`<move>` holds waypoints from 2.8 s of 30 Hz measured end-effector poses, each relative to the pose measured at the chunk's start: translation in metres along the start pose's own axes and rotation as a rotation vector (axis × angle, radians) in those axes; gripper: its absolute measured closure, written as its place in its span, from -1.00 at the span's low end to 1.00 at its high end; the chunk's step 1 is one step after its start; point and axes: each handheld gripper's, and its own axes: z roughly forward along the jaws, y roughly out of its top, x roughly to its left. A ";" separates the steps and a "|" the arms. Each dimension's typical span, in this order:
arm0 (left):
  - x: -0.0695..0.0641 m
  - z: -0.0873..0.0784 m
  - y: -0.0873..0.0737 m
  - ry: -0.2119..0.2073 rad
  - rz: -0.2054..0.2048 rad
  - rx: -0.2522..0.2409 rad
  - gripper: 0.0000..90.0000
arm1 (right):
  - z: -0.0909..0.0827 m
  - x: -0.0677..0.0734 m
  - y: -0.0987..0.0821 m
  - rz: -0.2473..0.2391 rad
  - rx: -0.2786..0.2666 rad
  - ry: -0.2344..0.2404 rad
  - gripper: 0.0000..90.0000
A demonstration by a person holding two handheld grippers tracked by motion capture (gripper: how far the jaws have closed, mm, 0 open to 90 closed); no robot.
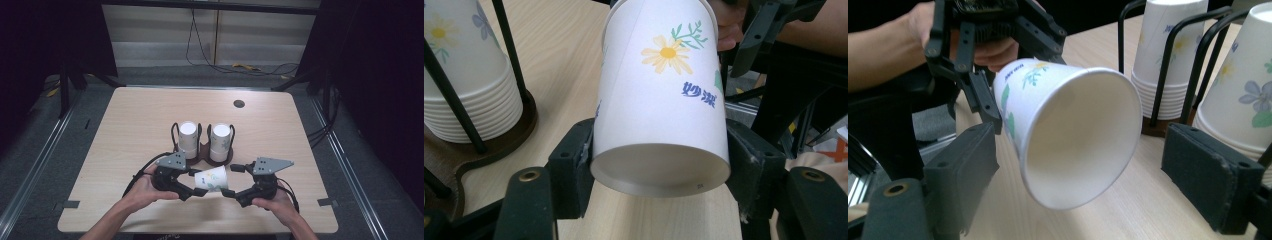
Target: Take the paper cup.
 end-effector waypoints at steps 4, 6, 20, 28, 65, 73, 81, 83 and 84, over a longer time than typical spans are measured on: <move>0.000 0.000 0.000 -0.004 -0.004 -0.018 -0.19 | -0.001 0.000 0.001 0.011 -0.026 0.000 -0.68; -0.001 0.000 0.000 -0.007 -0.004 -0.027 -0.19 | 0.000 0.001 0.001 0.010 -0.036 -0.003 -0.68; -0.001 -0.001 0.000 -0.013 -0.001 -0.098 -0.20 | -0.001 0.001 0.006 0.046 -0.120 -0.003 -0.68; -0.001 -0.003 0.000 -0.013 -0.008 -0.118 -0.20 | 0.001 0.002 0.011 0.058 -0.161 0.019 -0.68; -0.003 -0.004 0.003 -0.054 -0.014 -0.159 -0.20 | 0.017 -0.005 0.010 0.182 -0.223 0.123 -0.57; 0.000 -0.002 0.000 -0.082 -0.041 -0.152 -0.21 | 0.014 -0.006 0.010 0.170 -0.225 0.132 -0.49; 0.001 0.001 -0.001 -0.070 -0.065 -0.130 -0.33 | 0.015 -0.005 0.010 0.154 -0.211 0.130 -0.42; 0.001 0.001 -0.001 -0.065 -0.065 -0.129 -0.33 | 0.015 -0.005 0.011 0.153 -0.212 0.127 -0.41; 0.001 0.001 -0.001 -0.064 -0.066 -0.129 -0.34 | 0.015 -0.005 0.011 0.151 -0.211 0.127 -0.41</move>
